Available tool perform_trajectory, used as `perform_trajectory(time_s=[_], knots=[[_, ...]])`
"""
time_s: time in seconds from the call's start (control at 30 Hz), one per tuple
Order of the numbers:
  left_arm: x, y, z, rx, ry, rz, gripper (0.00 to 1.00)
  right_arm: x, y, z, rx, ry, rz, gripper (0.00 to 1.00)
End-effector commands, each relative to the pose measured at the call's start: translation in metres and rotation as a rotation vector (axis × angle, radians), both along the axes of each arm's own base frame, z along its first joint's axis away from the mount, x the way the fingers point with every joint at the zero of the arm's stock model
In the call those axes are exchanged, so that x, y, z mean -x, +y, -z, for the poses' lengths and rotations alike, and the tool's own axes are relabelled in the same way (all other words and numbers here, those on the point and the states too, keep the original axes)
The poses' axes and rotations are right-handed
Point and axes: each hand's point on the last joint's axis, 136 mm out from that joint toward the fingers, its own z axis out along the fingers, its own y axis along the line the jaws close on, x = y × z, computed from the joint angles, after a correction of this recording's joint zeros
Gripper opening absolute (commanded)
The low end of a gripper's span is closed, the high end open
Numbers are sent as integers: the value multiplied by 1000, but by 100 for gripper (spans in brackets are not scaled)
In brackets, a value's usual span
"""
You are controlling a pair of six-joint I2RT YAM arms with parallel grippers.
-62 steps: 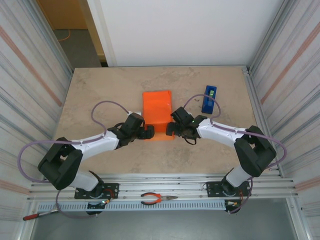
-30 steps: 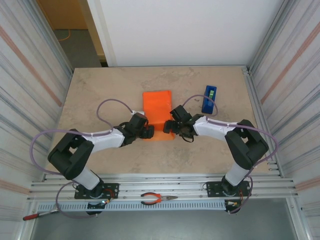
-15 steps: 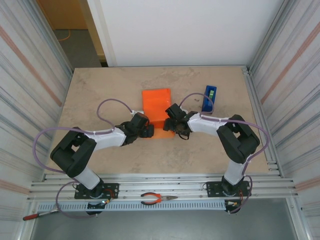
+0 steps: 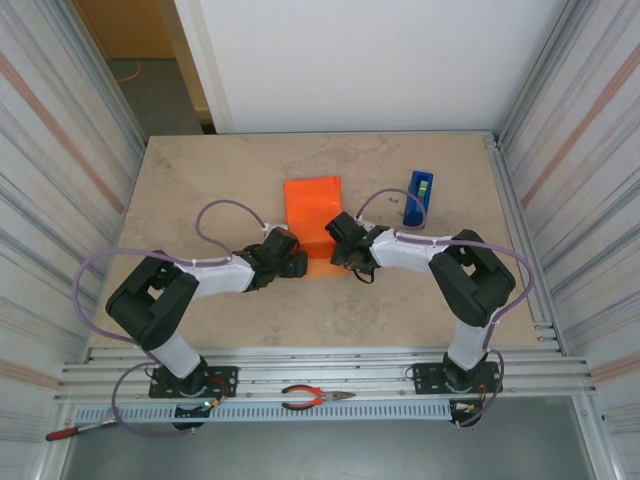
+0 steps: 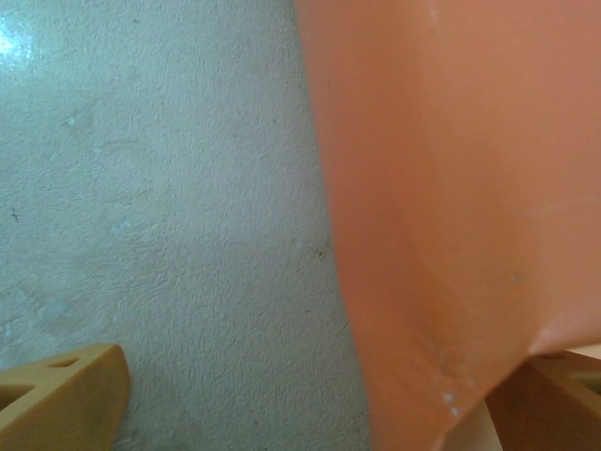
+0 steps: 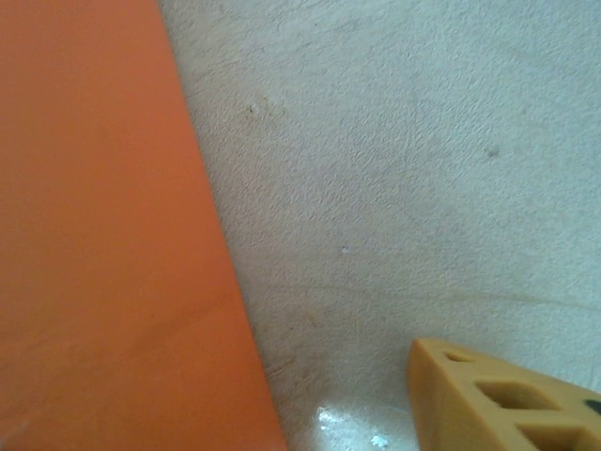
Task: Wrap the gift box in paper
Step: Fold the third fold of the wrapping paper on the gift box.
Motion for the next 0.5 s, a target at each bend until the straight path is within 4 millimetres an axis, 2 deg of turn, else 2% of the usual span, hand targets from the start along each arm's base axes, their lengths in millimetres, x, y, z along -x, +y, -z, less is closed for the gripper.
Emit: perform_trajectory(time_s=[0.0, 0.17, 0.47], knots=[[2, -1, 4, -16, 16, 4, 96, 12, 8, 10, -3, 37, -16, 55], [2, -2, 6, -18, 21, 3, 96, 16, 15, 8, -9, 29, -44, 46], [1, -3, 8, -29, 27, 14, 96, 18, 18, 12, 4, 39, -52, 40]])
